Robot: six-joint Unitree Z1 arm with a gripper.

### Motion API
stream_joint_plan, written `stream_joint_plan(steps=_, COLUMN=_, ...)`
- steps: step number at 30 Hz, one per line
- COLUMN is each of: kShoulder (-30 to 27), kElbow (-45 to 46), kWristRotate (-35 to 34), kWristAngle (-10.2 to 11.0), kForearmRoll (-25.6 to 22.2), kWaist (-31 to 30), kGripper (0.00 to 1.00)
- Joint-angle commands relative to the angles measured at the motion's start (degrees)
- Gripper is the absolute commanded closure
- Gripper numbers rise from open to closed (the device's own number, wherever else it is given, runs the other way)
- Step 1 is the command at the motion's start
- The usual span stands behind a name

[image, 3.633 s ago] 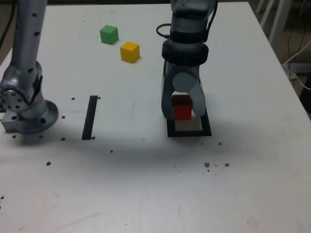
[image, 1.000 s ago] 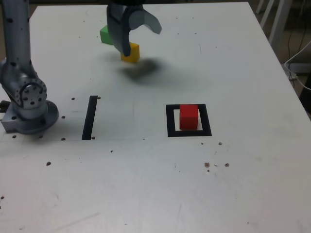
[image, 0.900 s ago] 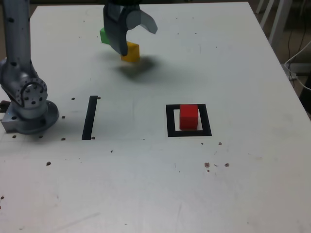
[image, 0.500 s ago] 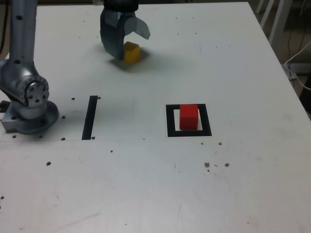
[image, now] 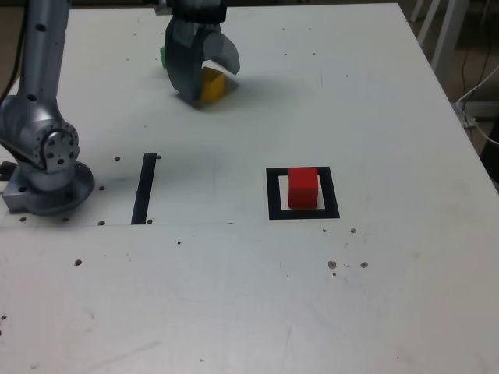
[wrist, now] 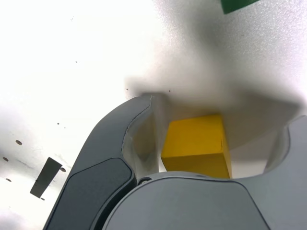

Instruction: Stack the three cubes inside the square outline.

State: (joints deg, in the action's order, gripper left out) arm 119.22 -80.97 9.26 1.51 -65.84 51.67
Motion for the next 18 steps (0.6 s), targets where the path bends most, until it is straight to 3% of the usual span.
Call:
stream_joint_plan(steps=1, kShoulder=0.15, kElbow=-0.18, kWristRotate=0.15, kWristAngle=0.37, kForearmRoll=-0.02, kWaist=-0.33, kGripper=0.61)
stream_joint_plan(steps=4, kShoulder=-0.07, kElbow=-0.11, kWristRotate=0.26, kWristAngle=0.67, kForearmRoll=0.18, kWaist=-0.75, kGripper=0.69)
stream_joint_plan(steps=18, kShoulder=-1.66, kElbow=1.52, kWristRotate=0.13, kWristAngle=0.82, kForearmRoll=0.42, kWaist=-3.88, kGripper=0.69)
